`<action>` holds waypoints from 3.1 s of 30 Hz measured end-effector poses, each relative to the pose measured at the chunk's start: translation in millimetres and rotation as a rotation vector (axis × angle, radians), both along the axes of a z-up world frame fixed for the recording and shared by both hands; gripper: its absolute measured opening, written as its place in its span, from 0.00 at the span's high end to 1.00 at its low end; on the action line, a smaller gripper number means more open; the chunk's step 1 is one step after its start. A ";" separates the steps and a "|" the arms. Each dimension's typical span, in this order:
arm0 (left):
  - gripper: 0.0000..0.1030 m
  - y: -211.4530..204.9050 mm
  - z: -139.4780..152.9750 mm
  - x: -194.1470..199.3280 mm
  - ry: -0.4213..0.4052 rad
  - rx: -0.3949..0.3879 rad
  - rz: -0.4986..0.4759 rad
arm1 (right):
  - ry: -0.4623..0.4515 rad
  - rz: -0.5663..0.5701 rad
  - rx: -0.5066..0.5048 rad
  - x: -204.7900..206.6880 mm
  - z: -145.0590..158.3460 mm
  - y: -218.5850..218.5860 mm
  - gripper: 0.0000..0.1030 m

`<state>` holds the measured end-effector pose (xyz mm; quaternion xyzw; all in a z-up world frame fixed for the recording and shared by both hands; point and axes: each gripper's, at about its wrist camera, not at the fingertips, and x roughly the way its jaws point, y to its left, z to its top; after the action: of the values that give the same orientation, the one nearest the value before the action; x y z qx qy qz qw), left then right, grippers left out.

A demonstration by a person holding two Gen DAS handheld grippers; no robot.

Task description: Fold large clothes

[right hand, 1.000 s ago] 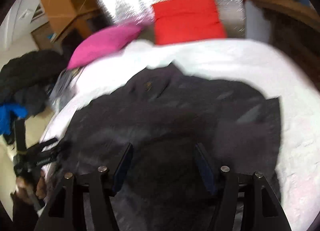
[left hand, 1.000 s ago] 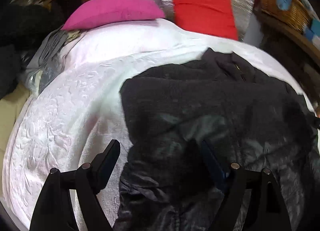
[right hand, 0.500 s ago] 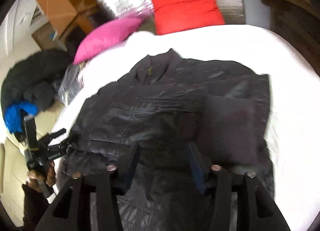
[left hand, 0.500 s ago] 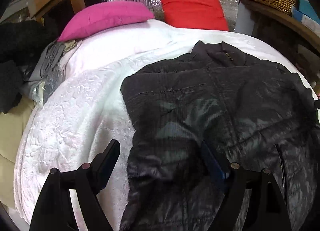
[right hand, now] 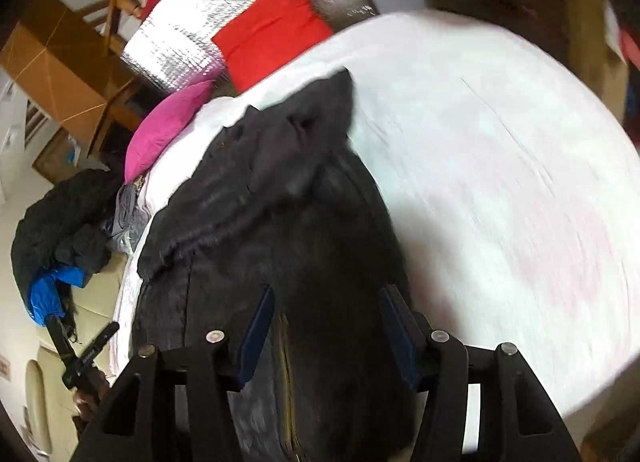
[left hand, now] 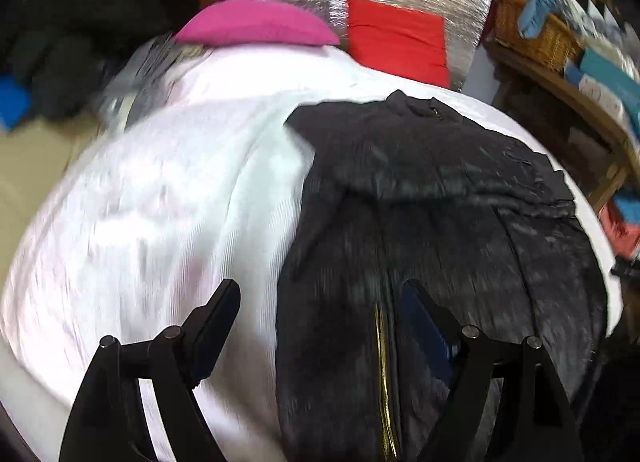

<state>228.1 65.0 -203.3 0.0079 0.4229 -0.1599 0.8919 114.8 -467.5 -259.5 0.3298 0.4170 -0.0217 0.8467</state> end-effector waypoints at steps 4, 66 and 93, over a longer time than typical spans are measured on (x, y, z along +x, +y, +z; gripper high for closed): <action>0.19 13.2 -15.7 -40.1 0.067 -0.066 0.031 | 0.067 0.035 0.035 -21.6 -18.6 13.7 0.43; 0.93 33.5 -46.4 -116.8 0.403 -0.413 -0.172 | 0.015 0.352 0.013 -86.3 20.7 115.8 0.90; 0.92 -109.2 61.2 334.3 0.125 -0.384 -0.060 | -0.273 -0.015 -0.045 341.7 111.8 1.4 0.92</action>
<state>562.4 -44.2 -142.1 -0.1598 0.4386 -0.2641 0.8440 456.5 -466.1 -147.7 0.3135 0.2948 0.0077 0.9026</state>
